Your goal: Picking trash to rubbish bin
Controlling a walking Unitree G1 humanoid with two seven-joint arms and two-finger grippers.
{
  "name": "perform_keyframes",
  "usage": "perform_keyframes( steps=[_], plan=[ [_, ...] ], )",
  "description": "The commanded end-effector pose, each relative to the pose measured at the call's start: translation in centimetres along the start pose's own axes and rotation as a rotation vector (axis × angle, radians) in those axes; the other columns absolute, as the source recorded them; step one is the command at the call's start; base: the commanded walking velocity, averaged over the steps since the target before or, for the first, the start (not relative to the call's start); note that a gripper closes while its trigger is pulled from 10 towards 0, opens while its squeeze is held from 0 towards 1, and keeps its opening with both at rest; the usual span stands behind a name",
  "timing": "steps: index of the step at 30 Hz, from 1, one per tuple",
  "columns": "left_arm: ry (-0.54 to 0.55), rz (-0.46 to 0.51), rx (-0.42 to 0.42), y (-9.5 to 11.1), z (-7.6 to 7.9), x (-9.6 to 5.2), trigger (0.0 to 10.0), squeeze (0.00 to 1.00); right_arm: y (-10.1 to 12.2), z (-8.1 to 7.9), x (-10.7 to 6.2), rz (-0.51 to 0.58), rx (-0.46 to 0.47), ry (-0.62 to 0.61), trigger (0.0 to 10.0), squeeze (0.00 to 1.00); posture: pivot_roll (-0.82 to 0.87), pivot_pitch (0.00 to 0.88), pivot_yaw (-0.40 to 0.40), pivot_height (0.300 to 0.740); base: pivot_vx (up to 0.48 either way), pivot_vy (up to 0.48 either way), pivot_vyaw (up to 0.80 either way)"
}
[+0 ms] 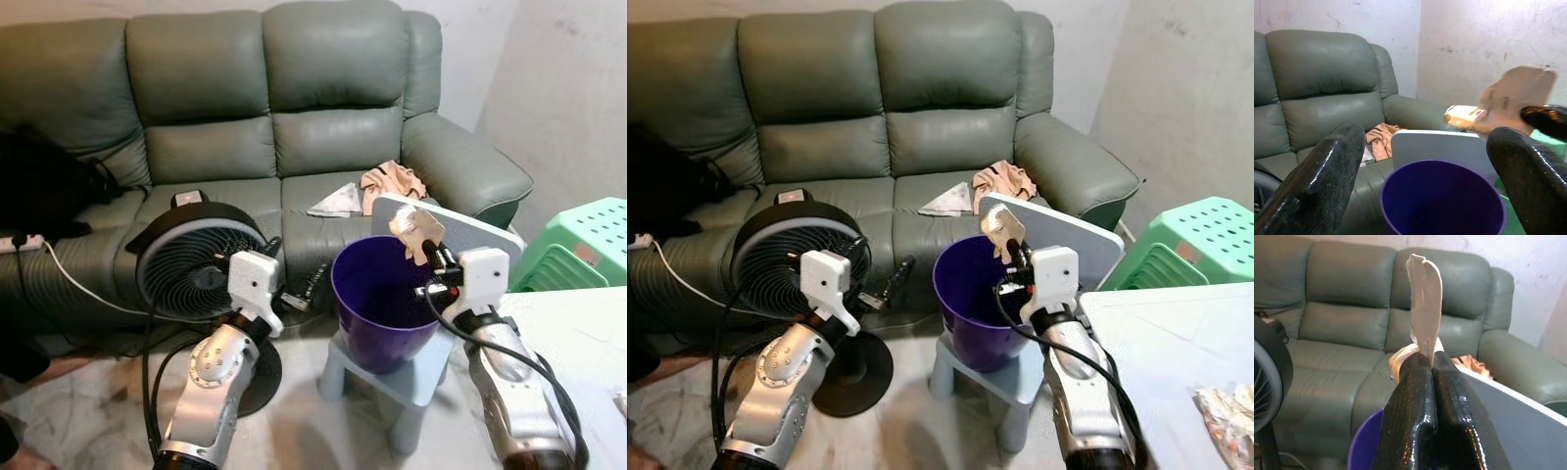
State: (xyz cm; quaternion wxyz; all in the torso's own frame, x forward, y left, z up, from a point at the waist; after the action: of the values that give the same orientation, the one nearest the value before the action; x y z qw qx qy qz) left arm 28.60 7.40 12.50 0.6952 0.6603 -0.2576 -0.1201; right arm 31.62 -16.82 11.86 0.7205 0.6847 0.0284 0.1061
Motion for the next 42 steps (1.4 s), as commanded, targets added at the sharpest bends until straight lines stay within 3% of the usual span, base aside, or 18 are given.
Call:
perform_keyframes(
  steps=[1,16,26,37,38,40,42],
  plan=[
    [-0.017,0.000,-0.004,0.2,0.5,-0.4,10.0,0.00,0.1,0.1,1.0,-0.014,-0.020,-0.004,10.0,0.00,0.08,0.061,-0.004,0.740,0.000,0.000,0.00],
    [-0.118,-0.017,-0.040,0.8,4.8,-2.6,10.0,0.00,1.0,0.6,5.5,-0.084,-0.057,-0.076,10.0,0.00,0.11,0.156,-0.050,0.740,0.000,0.000,0.00],
    [-0.118,-0.035,-0.066,1.9,5.7,-4.0,10.0,0.00,0.6,0.1,6.7,-0.128,-0.109,-0.085,10.0,0.00,0.14,0.239,-0.069,0.740,0.000,0.000,0.00],
    [-0.086,-0.081,-0.085,1.8,6.3,-5.4,10.0,0.00,0.5,0.0,7.3,-0.129,-0.122,-0.095,10.0,0.00,0.17,0.267,-0.085,0.740,0.000,0.000,0.00],
    [-0.083,-0.084,-0.087,1.8,6.3,-5.5,10.0,0.00,0.7,0.0,7.5,-0.128,-0.088,-0.097,10.0,1.00,0.17,0.264,-0.087,0.740,0.000,0.000,0.00],
    [-0.080,-0.088,-0.088,1.8,6.2,-5.6,10.0,0.00,0.8,-0.1,7.7,-0.130,-0.037,-0.095,10.0,1.00,0.17,0.264,-0.087,0.740,0.000,0.000,0.00],
    [-0.077,-0.084,-0.082,1.9,6.1,-5.4,10.0,0.00,0.8,0.1,7.7,-0.128,-0.061,-0.104,10.0,1.00,0.18,0.264,-0.090,0.740,0.000,0.000,0.00]
  ],
)
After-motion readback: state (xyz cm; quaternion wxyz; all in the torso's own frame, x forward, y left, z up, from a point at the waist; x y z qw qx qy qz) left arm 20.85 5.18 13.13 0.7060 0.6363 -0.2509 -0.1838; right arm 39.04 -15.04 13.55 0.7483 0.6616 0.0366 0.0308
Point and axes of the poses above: a point about 5 cm out from each wrist's last joint towards the gripper, its own x axis pointing out of the wrist towards the gripper, its own y axis along the axis of the wrist's last joint, z = x × y, the point moved 1 cm from there along x, pointing out of the wrist towards the gripper, and after that the axes turned 3 degrees about x, right-handed, at the moved point
